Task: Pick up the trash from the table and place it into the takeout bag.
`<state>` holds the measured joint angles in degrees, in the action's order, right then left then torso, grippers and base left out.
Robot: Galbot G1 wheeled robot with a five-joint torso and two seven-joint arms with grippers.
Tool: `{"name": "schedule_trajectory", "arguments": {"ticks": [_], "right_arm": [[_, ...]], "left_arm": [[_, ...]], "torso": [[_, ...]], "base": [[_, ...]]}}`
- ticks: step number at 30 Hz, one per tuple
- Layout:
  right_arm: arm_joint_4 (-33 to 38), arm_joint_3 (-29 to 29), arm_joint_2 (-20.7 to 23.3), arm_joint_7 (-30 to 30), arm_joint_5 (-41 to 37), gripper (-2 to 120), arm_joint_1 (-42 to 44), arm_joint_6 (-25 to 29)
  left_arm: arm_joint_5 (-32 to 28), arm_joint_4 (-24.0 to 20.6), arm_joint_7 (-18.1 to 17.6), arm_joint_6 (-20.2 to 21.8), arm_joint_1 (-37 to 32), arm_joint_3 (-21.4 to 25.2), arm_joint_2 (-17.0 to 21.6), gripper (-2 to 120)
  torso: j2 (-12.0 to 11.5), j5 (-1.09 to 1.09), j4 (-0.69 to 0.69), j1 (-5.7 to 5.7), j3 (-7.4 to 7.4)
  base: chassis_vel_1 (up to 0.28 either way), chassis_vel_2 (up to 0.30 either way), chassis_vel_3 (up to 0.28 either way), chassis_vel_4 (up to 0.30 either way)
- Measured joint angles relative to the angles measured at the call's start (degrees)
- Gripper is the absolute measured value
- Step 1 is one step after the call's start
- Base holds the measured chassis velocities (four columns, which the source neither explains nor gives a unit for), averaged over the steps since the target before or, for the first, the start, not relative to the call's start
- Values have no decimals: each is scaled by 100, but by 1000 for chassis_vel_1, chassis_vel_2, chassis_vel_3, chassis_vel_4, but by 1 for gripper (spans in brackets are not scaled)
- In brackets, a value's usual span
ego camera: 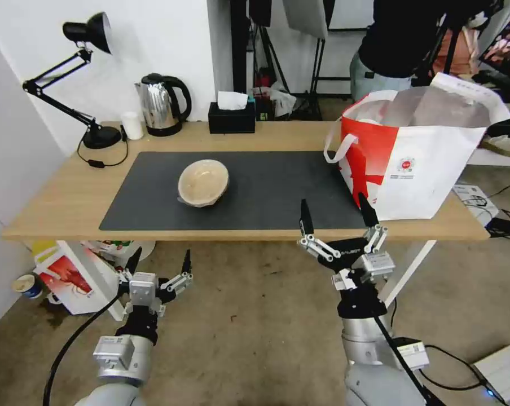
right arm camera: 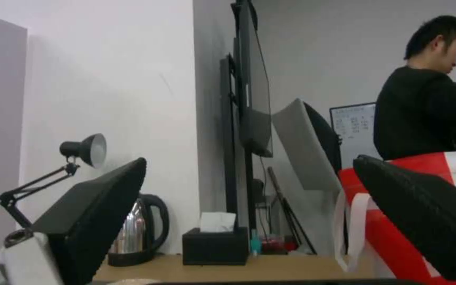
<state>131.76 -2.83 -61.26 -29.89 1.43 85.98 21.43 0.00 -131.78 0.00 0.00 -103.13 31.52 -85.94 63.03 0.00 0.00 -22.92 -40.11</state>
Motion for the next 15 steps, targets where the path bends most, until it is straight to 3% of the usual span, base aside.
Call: {"name": "schedule_trajectory", "arguments": {"ticks": [15], "right_arm": [[-322, 37, 106, -412, 305, 100, 349, 141]], "left_arm": [[0, 0, 0, 0, 0, 0, 0, 100]], "torso": [[-1, 0, 0, 0, 0]], "base": [[0, 0, 0, 0]]}}
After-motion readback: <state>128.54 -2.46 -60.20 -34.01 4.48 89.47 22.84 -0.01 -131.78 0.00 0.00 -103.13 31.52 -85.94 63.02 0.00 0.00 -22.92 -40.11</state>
